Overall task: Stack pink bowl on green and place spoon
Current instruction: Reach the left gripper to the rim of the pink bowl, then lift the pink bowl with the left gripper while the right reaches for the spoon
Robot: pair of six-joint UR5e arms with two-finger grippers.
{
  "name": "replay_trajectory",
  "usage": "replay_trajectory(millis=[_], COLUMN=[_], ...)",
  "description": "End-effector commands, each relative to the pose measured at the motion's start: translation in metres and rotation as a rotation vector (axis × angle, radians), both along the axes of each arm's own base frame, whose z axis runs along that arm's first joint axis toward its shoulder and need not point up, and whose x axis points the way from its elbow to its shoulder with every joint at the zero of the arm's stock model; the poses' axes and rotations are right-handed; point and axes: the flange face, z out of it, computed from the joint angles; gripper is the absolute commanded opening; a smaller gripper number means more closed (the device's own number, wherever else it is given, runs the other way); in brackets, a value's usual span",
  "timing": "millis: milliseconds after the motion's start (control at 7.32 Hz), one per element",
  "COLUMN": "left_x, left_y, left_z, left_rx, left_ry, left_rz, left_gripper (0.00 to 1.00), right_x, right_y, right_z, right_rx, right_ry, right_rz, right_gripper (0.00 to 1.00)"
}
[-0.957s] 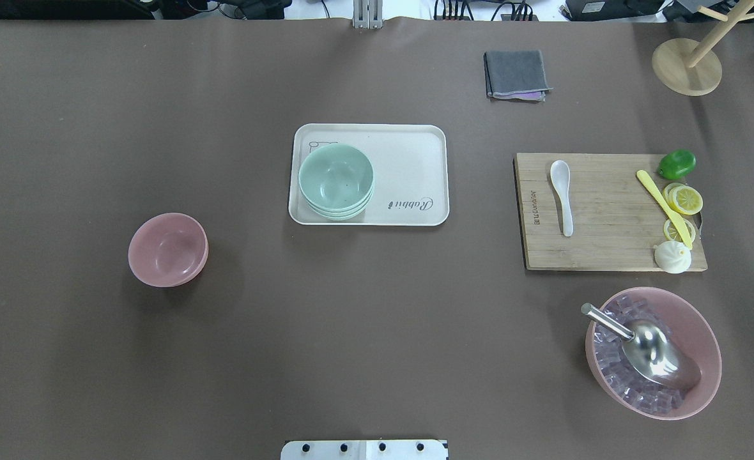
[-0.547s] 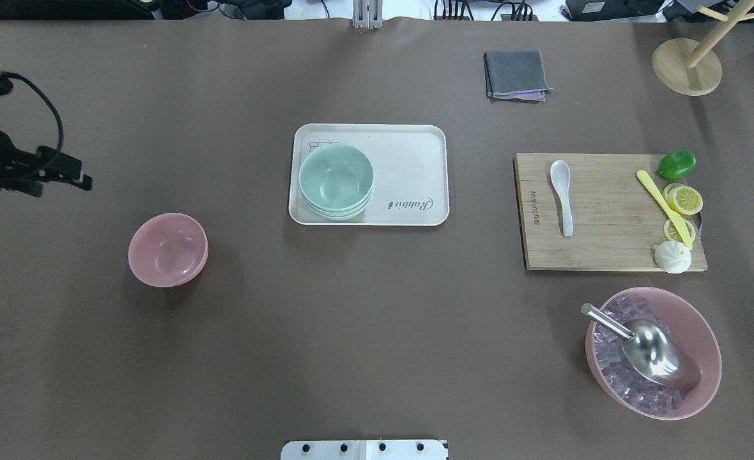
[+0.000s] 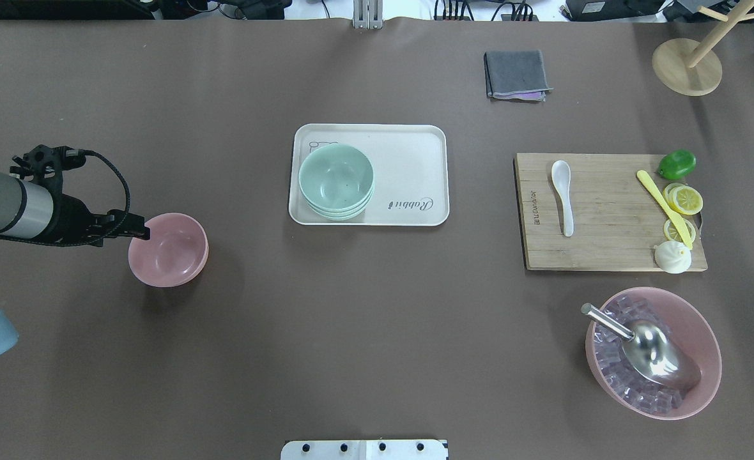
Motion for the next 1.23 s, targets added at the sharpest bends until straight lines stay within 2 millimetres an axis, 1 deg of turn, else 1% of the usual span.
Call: replay_trajectory(millis=[0,137,273,410,547,683,820,957,1093], left_x=[0.012,0.012,0.01,0.009,0.009,0.011,-0.002,-0.036,-0.062], left_y=[-0.004,-0.003,-0.002,-0.001,-0.001,0.005,0.005,-0.009,-0.024], left_z=[0.002,0.002,0.002,0.004,0.006,0.0,-0.017,-0.037,-0.051], left_rx=[-0.007,-0.003,-0.002,-0.003,-0.006,-0.035,-0.079,-0.089,-0.096], left_ry=[-0.002,-0.001,-0.002,-0.003,-0.007,0.029,0.11,0.168,0.212], left_rz=[0.009,0.015,0.016,0.02,0.02,0.078,0.157,0.153,0.146], left_gripper=[0.66,0.38,0.21,0.0,0.0,0.0,0.0,0.0,0.0], right_x=[0.0,0.0,0.0,0.0,0.0,-0.001,-0.003,-0.007,-0.018], right_y=[-0.001,-0.001,-0.001,-0.002,-0.002,-0.008,-0.018,-0.026,-0.043], right_z=[0.0,0.0,-0.001,-0.001,-0.001,-0.008,-0.02,-0.036,-0.067], right_rx=[0.0,0.0,0.001,0.003,0.001,0.013,0.023,0.036,0.023], right_ry=[0.0,0.0,0.0,0.001,0.0,-0.007,-0.028,-0.08,-0.106], right_rz=[-0.001,-0.001,-0.001,0.0,-0.001,0.0,-0.001,-0.001,0.035], right_gripper=[1.0,1.0,1.0,1.0,1.0,1.0,1.0,1.0,1.0])
